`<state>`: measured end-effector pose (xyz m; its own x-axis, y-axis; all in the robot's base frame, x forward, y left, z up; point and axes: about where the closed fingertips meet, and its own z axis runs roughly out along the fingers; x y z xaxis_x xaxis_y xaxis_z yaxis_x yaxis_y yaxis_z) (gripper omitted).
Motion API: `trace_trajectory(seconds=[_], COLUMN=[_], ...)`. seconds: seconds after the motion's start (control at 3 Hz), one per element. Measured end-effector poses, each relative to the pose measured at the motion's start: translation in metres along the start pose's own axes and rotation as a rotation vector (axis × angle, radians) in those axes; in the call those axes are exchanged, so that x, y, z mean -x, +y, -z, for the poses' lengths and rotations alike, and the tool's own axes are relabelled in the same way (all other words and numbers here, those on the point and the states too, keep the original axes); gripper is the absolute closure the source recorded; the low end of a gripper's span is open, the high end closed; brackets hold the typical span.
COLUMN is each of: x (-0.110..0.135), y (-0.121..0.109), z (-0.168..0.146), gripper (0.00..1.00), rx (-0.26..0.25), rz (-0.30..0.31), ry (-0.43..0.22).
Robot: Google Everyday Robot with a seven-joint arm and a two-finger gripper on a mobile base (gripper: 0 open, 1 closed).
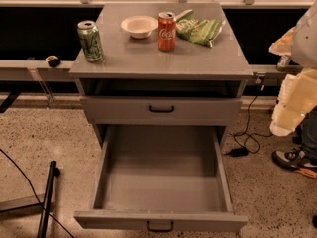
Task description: Place coke can into middle drawer
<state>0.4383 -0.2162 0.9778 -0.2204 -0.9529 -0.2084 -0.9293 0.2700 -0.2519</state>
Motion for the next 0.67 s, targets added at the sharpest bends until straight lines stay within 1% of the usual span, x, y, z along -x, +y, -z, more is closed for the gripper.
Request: trace_trajectory(seconds=[0.33,0.67], x=[0.0,0.011], y=[0.0,-0.008], z=[0.0,-0.008], gripper=[0.0,0.0], rx=[0.0,0.005], rz=[0.0,-0.017], ry=[0.0,-0.029])
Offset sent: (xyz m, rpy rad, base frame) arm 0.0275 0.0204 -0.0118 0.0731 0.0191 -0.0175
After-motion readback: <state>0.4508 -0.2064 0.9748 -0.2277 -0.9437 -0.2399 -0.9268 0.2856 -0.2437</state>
